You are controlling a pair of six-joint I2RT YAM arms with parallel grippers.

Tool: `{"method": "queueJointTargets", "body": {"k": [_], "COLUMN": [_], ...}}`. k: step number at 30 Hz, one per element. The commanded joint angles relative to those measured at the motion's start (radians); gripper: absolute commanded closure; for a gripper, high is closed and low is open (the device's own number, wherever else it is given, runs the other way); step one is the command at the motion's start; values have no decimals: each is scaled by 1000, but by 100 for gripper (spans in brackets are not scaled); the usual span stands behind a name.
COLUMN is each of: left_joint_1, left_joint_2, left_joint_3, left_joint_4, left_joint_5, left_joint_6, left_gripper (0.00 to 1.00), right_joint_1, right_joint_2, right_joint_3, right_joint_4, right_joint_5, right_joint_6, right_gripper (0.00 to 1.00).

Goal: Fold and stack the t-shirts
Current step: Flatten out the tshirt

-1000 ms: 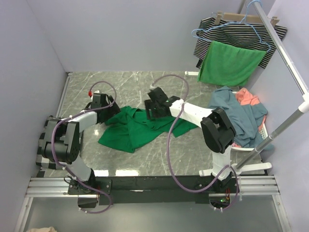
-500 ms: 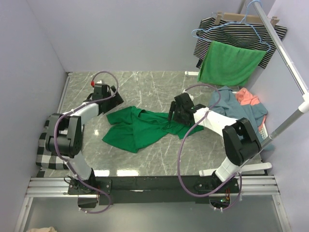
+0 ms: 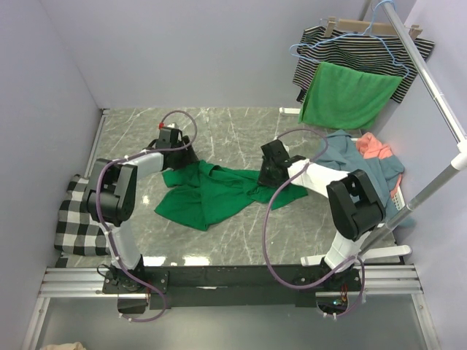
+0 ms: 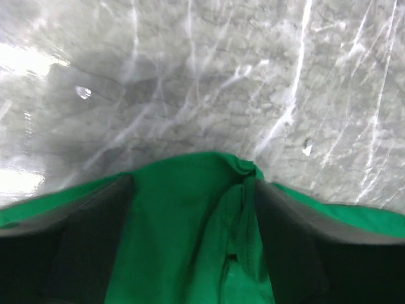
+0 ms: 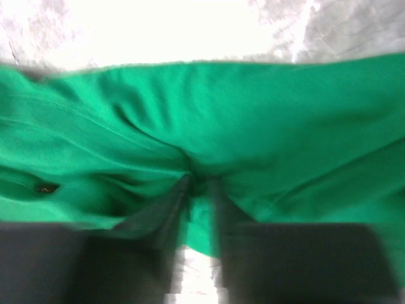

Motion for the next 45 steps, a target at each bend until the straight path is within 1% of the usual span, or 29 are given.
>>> {"method": "queueJointTargets", "body": {"k": [1,2,3,5,9,17,18,19,20,21,23,24,25,27,28,30,31,32,33,34,35,36,37,38,39,40,42,43,45], "left_joint_1": [-8,-9,-11,-11,-12,-12,-12,-12,-12,-12,-11,-11,-11,-11,-11,-9,-6,-5,-3,2,3,6,9,11,12,14,14,15,17], "left_joint_2": [6,2,-11,-27,-112,-336,-349,-359,-373,-379,-384,-384,-384,-390,-395,-413,-422,-438,-445,-452,-458,-459,-459,-459,-459,-461,-467,-470,-476], "left_joint_3": [-17,-25,-34,-56,-70,-4,2,7,7,7,-2,-2,-5,-7,-11,-13,-16,-18,-19,-22,-24,-24,-22,-24,-24,-27,-31,-34,-31], "left_joint_4": [9,12,19,26,16,-92,-99,-104,-107,-109,-103,-106,-107,-115,-115,-121,-121,-119,-118,-115,-110,-112,-112,-113,-113,-110,-101,-97,-96], "left_joint_5": [35,33,35,30,32,10,7,6,-1,-10,-22,-28,-39,-57,-57,-88,-94,-105,-110,-113,-113,-111,-111,-111,-108,-106,-105,-103,-103], "left_joint_6": [30,27,27,25,31,60,64,65,64,64,54,50,41,30,27,27,28,28,27,27,27,27,22,21,19,13,8,5,2], "left_gripper": [48,60,82,99,99,99,94,86,76,77,76,75,76,77,76,73,73,74,73,71,70,70,70,71,75,76,76,76,76], "right_joint_1": [-13,-14,-13,-13,-13,-11,-14,-13,-11,-14,-14,-16,-14,-14,-14,-19,-20,-25,-28,-28,-26,-23,-19,-8,9,57,125,191,256], "right_joint_2": [29,26,13,-10,-73,-92,-87,-86,-84,-71,-38,16,47,150,187,259,259,244,185,148,112,60,36,17,-22,-50,-125,-139,-167], "right_joint_3": [59,67,70,80,143,436,464,514,547,582,743,822,996,1192,1389,1548,1586,1560,1511,1377,1311,1255,1151,1098,1047,922,791,701,622], "right_joint_4": [51,55,63,74,54,-60,-72,-84,-90,-96,-145,-182,-249,-316,-378,-409,-384,-355,-322,-260,-236,-229,-225,-228,-238,-235,-212,-213,-218], "right_joint_5": [-22,-35,-39,-34,-16,-26,-25,-29,-37,-40,-74,-71,-83,-108,-111,-125,-140,-158,-183,-197,-218,-242,-293,-319,-341,-338,-361,-419,-453], "right_joint_6": [-13,-20,-51,-83,-143,-229,-238,-246,-260,-272,-315,-327,-341,-375,-381,-393,-393,-386,-378,-372,-361,-361,-361,-376,-396,-416,-474,-490,-516], "right_gripper": [90,100,100,100,100,100,100,100,100,100,100,100,100,100,100,100,100,100,100,100,100,100,100,100,100,100,100,100,100]}}
